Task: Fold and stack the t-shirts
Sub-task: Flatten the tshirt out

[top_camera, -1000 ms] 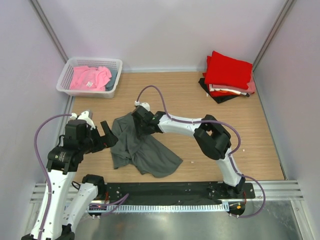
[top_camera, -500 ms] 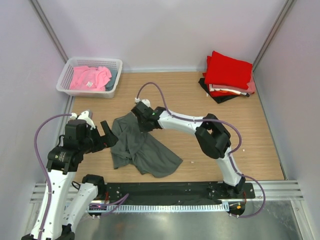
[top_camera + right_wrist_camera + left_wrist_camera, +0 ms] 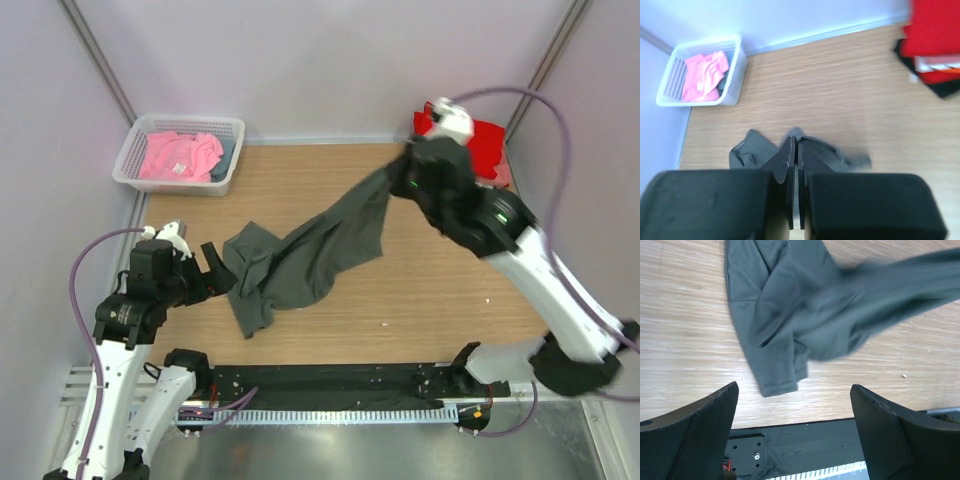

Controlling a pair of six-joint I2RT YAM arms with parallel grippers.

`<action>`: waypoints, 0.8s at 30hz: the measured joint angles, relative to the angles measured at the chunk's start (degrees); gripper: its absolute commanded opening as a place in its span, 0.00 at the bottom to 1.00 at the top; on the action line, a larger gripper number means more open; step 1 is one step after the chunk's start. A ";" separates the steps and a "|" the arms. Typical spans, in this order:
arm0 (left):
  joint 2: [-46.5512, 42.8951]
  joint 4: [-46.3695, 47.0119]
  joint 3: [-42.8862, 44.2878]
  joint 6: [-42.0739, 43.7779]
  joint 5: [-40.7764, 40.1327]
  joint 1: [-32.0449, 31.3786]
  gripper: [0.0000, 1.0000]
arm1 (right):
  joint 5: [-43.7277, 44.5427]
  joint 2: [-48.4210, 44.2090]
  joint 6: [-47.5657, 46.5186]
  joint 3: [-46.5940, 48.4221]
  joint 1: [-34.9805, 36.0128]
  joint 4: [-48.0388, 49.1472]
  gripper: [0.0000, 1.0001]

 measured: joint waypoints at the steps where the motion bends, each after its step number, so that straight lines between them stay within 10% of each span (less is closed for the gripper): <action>1: 0.02 0.15 -0.11 0.13 0.66 0.02 0.89 | 2.32 -5.70 1.05 -3.58 -0.74 -0.55 0.01; 9: 4.17 0.92 -0.04 0.90 4.79 -0.42 0.85 | 10.60 -30.93 12.92 -31.43 -0.44 -15.37 0.01; 24: 29.07 16.72 0.09 -8.83 -0.52 -20.13 0.78 | 10.82 -35.28 16.20 -43.74 -0.44 -17.92 0.01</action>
